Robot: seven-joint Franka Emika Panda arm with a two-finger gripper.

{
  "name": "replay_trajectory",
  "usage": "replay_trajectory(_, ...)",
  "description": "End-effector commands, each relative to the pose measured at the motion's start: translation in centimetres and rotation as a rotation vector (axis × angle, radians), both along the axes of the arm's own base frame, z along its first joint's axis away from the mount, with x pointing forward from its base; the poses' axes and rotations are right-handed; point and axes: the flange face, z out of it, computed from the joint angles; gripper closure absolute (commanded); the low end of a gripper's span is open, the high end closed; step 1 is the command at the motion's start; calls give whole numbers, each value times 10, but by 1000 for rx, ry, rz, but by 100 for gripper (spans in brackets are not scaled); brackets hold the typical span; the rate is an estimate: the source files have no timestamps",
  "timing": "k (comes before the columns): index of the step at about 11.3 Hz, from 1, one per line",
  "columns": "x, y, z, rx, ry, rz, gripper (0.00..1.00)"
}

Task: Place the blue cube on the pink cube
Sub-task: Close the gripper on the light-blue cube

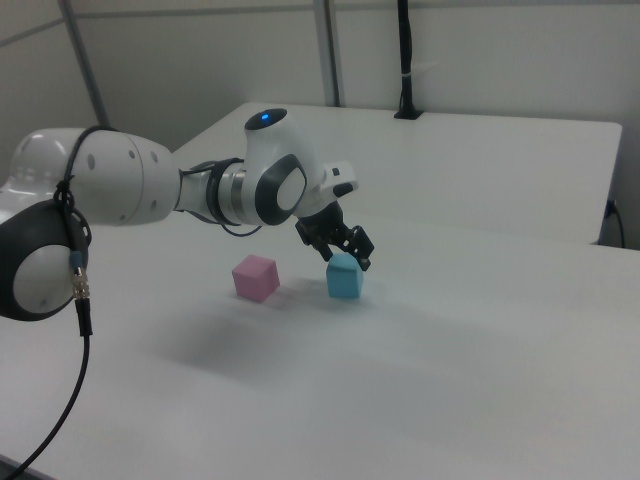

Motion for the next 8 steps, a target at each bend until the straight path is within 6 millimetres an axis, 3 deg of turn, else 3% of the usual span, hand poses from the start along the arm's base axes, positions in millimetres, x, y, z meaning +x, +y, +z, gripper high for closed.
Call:
replay_trajectory(1, 14, 11, -18, -30, -9, 5, 0)
replay_trajectory(3, 15, 19, -18, -35, -8, 17, 16)
replay_trajectory(6, 14, 20, -18, -30, -5, 10, 14)
replay_trajectory(7, 14, 19, -17, -29, -3, 10, 19)
replay_trajectory(8, 13, 18, -17, -32, -3, 10, 38)
